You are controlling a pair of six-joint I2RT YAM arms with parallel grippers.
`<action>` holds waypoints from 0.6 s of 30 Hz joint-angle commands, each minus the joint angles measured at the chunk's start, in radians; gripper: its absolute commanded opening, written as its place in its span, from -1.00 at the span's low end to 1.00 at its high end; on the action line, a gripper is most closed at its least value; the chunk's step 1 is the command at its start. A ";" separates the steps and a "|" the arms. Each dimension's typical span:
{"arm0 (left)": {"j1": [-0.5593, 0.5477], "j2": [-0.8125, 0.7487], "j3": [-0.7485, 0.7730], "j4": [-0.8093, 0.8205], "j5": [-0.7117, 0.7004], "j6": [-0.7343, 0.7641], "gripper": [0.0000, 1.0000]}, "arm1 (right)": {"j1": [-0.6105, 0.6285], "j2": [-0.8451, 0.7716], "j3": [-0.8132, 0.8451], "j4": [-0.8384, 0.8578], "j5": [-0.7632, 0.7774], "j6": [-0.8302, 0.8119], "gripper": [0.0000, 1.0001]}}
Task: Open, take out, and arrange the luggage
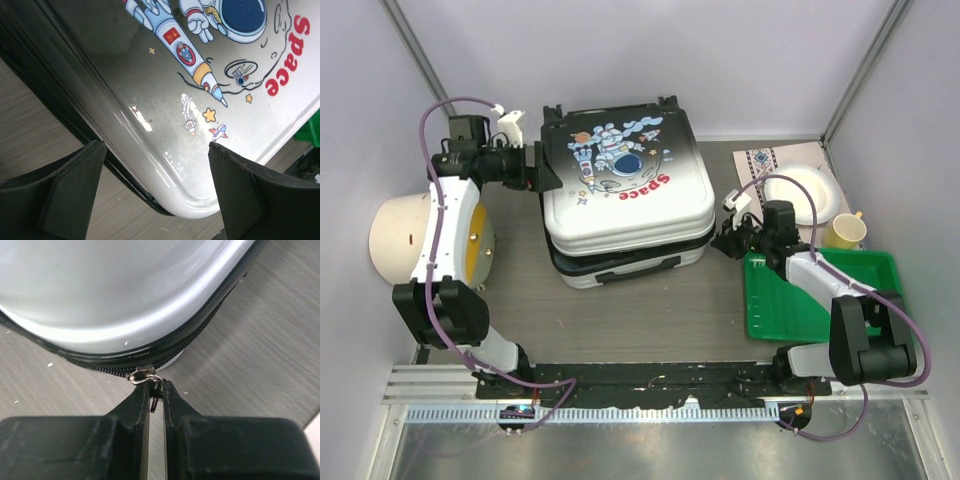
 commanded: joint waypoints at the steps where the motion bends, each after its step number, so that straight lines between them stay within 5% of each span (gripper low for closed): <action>1: -0.042 -0.070 0.027 0.002 0.135 0.221 0.76 | -0.048 0.024 0.100 0.085 0.077 -0.055 -0.98; 5: -0.251 -0.102 0.069 -0.303 0.138 0.644 0.70 | -0.025 0.064 0.122 0.103 0.053 -0.035 -0.98; 8: -0.435 -0.203 -0.069 -0.315 0.116 0.724 0.64 | -0.011 0.075 0.131 0.102 0.041 -0.031 -0.98; 13: -0.752 -0.365 -0.467 0.055 -0.049 0.628 0.41 | 0.006 0.067 0.127 0.108 0.038 -0.024 -0.98; 18: -0.861 -0.333 -0.635 0.412 -0.207 0.508 0.36 | 0.010 0.050 0.108 0.111 0.050 -0.022 -0.99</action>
